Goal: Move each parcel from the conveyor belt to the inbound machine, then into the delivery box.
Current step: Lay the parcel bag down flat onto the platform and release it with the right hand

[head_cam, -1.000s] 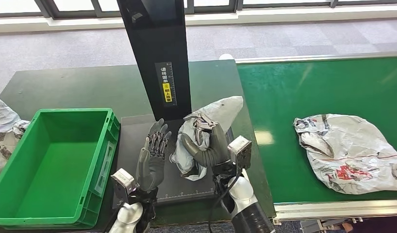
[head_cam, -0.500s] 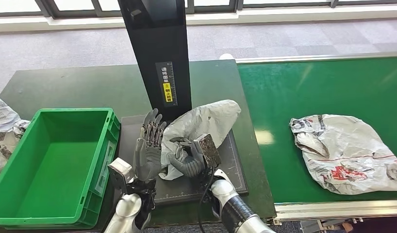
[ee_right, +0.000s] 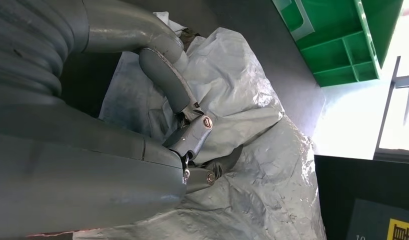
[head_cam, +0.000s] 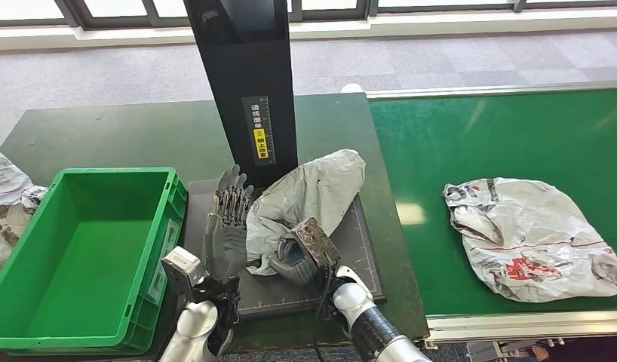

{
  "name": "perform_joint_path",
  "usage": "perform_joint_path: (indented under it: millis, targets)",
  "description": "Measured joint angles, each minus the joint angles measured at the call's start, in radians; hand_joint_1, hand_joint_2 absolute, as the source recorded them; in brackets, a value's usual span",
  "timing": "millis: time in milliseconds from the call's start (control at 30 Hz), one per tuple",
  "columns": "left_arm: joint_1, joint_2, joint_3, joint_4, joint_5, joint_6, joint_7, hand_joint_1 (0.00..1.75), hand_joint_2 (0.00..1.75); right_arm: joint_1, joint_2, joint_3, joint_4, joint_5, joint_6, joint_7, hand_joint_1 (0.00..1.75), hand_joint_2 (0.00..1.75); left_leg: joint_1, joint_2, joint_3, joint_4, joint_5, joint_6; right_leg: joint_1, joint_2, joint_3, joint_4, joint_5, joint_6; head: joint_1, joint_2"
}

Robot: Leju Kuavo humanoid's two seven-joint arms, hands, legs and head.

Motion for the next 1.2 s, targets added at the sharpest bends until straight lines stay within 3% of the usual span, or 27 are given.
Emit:
perform_joint_path:
  millis: [200, 333, 500, 667, 800, 1067, 1200]
  targets:
    - [0.002, 0.0, 0.0, -0.004, 0.004, 0.018, -0.007, 0.0, 0.0, 0.003, -0.001, 0.0, 0.0, 0.028, -0.001, 0.0, 0.0, 1.75, 0.0, 0.0, 0.0, 0.0, 0.0, 0.0, 0.0, 0.0, 0.0, 0.0, 0.0, 0.0, 0.0, 0.0]
    - [0.024, 0.0, 0.008, -0.053, 0.05, 0.111, -0.063, 0.0, 0.0, 0.017, -0.001, 0.0, -0.014, 0.104, 0.006, -0.013, 0.0, 1.75, 0.0, 0.0, 0.0, 0.0, 0.0, 0.0, 0.0, 0.0, 0.0, 0.0, 0.0, 0.0, 0.0, 0.0]
    - [0.07, 0.002, 0.018, -0.171, 0.071, 0.212, -0.091, 0.0, 0.0, 0.043, -0.001, 0.0, -0.07, 0.145, 0.036, -0.062, 0.0, 1.75, 0.0, -0.001, -0.001, 0.0, 0.0, 0.0, 0.0, -0.001, 0.0, 0.0, 0.0, 0.0, 0.0, 0.0]
    - [0.078, 0.003, 0.017, -0.198, 0.085, 0.244, -0.091, 0.0, 0.0, 0.079, 0.0, -0.007, -0.211, 0.131, 0.08, -0.131, 0.0, 1.75, 0.0, -0.001, -0.001, 0.0, 0.0, 0.0, 0.0, -0.001, -0.001, 0.0, 0.0, 0.0, 0.0, 0.0]
    - [0.076, 0.003, 0.016, -0.189, 0.103, 0.245, -0.091, 0.0, 0.0, 0.095, 0.001, -0.016, -0.409, 0.091, 0.113, -0.098, 0.0, 0.0, 0.0, 0.0, -0.001, 0.001, 0.0, 0.0, 0.0, -0.001, -0.001, 0.0, 0.0, 0.0, 0.0, 0.0]
    - [0.079, 0.005, 0.015, -0.205, 0.109, 0.253, -0.09, 0.0, 0.0, 0.079, -0.004, -0.03, -0.656, 0.018, 0.119, -0.053, 0.0, 0.0, 0.0, -0.001, -0.001, 0.001, 0.0, 0.0, 0.0, -0.001, -0.001, 0.0, 0.0, 0.001, 0.0, 0.0]
    - [0.083, 0.006, 0.014, -0.211, 0.109, 0.254, -0.09, 0.0, 0.0, 0.098, -0.012, -0.043, -0.749, 0.049, 0.07, -0.027, 0.0, 0.0, 0.0, -0.001, -0.002, 0.001, 0.0, 0.001, 0.0, -0.001, -0.001, 0.0, 0.0, 0.001, 0.0, 0.0]
